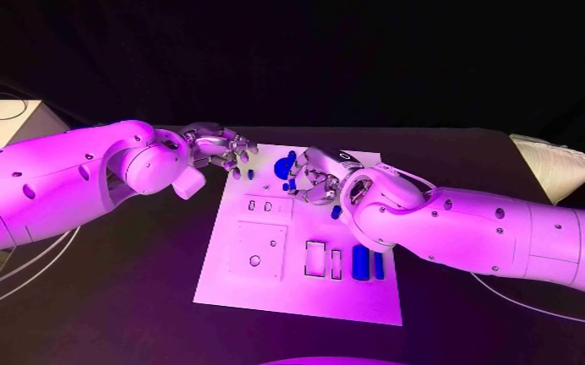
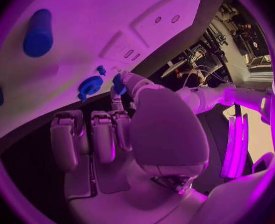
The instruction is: Assemble the parts on the task board
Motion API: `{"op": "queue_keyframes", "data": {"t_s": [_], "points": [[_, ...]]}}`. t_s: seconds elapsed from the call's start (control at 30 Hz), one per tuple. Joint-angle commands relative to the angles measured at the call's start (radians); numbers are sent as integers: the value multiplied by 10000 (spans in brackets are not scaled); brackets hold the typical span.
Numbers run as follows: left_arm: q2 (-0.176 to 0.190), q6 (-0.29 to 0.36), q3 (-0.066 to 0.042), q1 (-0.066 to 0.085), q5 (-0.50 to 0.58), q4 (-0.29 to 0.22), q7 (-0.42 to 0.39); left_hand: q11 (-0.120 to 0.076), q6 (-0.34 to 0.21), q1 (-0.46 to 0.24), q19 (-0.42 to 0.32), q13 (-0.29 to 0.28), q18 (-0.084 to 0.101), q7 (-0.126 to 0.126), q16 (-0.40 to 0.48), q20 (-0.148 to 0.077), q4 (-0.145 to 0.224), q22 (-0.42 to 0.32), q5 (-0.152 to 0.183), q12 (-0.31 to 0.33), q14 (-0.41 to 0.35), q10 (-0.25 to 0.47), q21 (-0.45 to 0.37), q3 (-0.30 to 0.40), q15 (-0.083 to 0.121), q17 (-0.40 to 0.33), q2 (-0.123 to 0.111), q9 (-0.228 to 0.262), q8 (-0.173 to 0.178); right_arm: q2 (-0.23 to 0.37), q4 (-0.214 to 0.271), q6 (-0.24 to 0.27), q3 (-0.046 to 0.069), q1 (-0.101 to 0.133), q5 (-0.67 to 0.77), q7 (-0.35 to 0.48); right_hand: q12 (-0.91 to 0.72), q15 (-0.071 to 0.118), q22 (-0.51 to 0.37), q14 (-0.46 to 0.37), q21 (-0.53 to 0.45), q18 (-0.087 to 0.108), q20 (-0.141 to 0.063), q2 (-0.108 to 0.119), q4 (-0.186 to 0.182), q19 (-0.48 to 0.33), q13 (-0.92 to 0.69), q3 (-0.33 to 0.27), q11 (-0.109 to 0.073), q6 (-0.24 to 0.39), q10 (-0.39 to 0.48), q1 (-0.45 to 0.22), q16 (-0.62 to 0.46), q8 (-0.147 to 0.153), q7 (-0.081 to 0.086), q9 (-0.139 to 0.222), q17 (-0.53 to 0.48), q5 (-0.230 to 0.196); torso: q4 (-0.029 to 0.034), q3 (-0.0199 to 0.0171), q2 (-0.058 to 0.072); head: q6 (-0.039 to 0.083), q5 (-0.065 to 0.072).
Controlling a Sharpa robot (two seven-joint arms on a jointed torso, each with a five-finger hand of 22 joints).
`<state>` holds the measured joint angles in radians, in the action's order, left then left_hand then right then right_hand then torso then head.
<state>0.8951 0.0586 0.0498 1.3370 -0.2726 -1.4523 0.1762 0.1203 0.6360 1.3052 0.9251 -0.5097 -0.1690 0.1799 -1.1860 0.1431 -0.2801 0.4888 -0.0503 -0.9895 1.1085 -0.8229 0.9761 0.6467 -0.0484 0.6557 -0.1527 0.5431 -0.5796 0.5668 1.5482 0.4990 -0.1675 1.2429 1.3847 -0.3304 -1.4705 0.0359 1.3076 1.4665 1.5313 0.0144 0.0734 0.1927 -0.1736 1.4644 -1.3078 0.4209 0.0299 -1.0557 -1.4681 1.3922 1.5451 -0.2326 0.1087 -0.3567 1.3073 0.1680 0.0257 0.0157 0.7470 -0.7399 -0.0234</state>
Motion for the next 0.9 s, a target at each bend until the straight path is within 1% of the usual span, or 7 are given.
{"op": "queue_keyframes", "data": {"t_s": [0.03,0.27,0.33,0.43,0.6,0.63,0.9], "points": [[96,171,-11,-2,1583,-86,-1564,5,-46,13,-28,115,-145,232,149,45,13,-61,-3,81,-149,83,-93,110,-23,-233,-68,-85,51,-180,-48,136,-23,-114,742,-49,34,66,2341,919,-26,-24,-69,-61,-28,799,-1885,67,-63,-43,-442,-12,-12,-17,-47,-43,2149,44,9,18,11,-26,-10],[209,268,-8,-16,1753,-274,-1736,15,-46,32,-4,236,-152,246,227,64,19,-123,-5,124,-196,66,-166,267,-35,-358,-16,-185,72,-593,-327,274,-47,-393,1100,-507,52,50,2323,914,-55,-16,-60,-46,-61,782,-1875,84,-47,-6,-433,-124,-24,-40,-34,-59,2131,-74,4,33,6,-91,-58],[235,217,-7,-20,1763,-310,-1716,27,-61,2,8,271,-152,259,238,68,5,-140,-2,133,-197,66,-184,284,-41,-379,-55,-220,87,-673,-393,278,-50,-441,1180,-589,53,49,2324,914,-54,-17,-58,-33,-71,784,-1876,80,-46,-9,-433,-158,-26,-53,-36,-67,2127,-100,-1,15,12,-109,-74],[262,171,-7,-23,1770,-332,-1674,47,-78,-93,23,321,-150,278,249,80,-36,-167,-1,141,-195,63,-214,255,-58,-400,-170,-275,104,-765,-471,261,-53,-493,1309,-671,49,48,2328,916,-48,-18,-57,-25,-76,787,-1878,79,-47,-13,-436,-177,-22,-64,-39,-72,2135,-120,13,21,13,-114,-60],[304,163,-7,-26,1744,-352,-1606,57,-78,-194,49,378,-151,285,212,91,-64,-197,-2,140,-136,41,-244,242,-68,-337,-249,-336,113,-878,-555,201,-60,-574,1519,-777,49,49,2333,914,-42,-20,-56,-16,-79,792,-1879,77,-49,-16,-436,-192,-25,-73,-41,-77,2130,-134,15,4,22,-148,-108],[312,165,-7,-26,1717,-358,-1588,57,-75,-221,59,392,-152,285,194,93,-67,-204,-2,136,-110,32,-249,238,-68,-308,-270,-352,114,-893,-567,186,-61,-592,1576,-800,49,49,2333,914,-42,-20,-56,-16,-79,792,-1879,77,-49,-16,-436,-192,-25,-73,-41,-77,2130,-134,3,-6,24,-166,-119],[317,201,-7,-26,1495,-387,-1440,54,-63,-299,99,438,-156,281,131,94,-72,-223,-3,128,-22,3,-260,229,-66,-211,-330,-404,113,-961,-578,116,-67,-676,1791,-882,52,50,2333,913,-42,-20,-56,1,-82,792,-1877,71,-50,-13,-435,-211,-29,-79,-42,-81,2124,-143,-13,-6,27,-224,-139]]}}
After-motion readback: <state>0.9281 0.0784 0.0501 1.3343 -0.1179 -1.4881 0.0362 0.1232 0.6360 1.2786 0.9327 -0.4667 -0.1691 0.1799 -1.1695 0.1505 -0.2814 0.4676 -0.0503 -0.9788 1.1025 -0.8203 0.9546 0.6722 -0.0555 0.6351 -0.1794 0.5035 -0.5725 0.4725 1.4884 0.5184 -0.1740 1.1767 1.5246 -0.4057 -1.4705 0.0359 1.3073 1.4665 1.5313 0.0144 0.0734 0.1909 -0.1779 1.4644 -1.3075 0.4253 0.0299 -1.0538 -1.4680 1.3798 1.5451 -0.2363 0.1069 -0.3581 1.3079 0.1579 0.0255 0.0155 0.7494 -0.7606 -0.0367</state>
